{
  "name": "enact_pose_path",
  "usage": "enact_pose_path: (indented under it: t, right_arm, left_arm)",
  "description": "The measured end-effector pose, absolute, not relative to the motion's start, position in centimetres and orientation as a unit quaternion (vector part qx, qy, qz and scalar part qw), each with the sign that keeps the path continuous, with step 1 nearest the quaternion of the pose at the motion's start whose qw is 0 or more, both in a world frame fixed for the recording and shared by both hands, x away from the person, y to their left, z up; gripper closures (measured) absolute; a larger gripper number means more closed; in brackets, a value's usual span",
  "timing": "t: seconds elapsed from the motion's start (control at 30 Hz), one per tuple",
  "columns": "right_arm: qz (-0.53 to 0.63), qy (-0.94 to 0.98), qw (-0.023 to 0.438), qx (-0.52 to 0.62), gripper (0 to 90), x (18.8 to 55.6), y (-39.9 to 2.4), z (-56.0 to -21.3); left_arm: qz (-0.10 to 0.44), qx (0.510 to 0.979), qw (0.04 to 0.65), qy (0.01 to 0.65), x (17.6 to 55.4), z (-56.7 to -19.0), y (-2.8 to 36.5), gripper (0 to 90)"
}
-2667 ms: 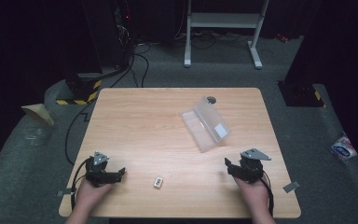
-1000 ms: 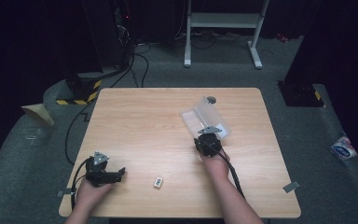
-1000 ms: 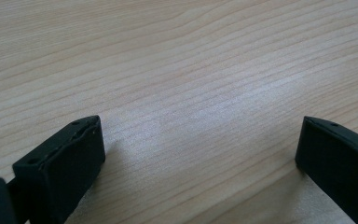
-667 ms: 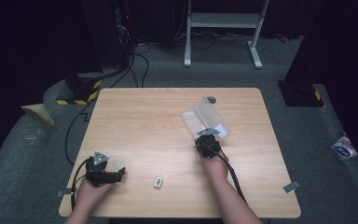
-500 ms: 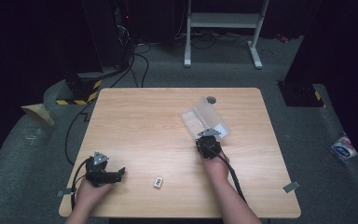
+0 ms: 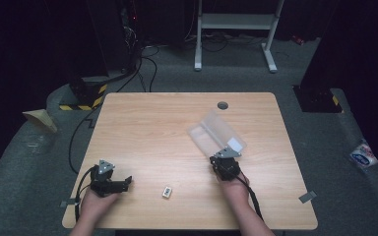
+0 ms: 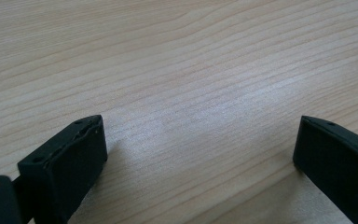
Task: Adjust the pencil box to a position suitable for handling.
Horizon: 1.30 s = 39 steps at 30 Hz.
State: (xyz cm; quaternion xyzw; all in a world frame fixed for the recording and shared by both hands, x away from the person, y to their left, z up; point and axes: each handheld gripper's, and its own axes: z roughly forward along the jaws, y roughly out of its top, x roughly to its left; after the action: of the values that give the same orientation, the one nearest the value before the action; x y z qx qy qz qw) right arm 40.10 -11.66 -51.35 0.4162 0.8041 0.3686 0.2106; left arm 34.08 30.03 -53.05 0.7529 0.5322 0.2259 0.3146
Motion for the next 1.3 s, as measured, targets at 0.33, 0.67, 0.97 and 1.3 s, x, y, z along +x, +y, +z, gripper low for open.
enact_pose_path:
  t: [0.33,0.67,0.97,1.3]
  right_arm:
    - [0.397,0.789,0.228,0.409,81.5,37.1,-13.3,-50.3]
    - [0.383,0.770,0.249,0.446,76.1,37.7,-15.6,-50.6]
    - [0.369,0.765,0.257,0.460,73.6,38.3,-16.4,-50.8]
    - [0.357,0.758,0.260,0.480,70.9,39.3,-17.7,-51.0]
  left_arm:
    - [0.226,0.752,0.315,0.532,34.1,-53.1,30.1,3.6]
    - [0.228,0.751,0.314,0.533,34.1,-53.0,30.1,4.0]
    - [0.228,0.752,0.315,0.533,34.1,-53.0,30.1,4.2]
    - [0.228,0.751,0.315,0.533,34.1,-53.0,30.1,4.3]
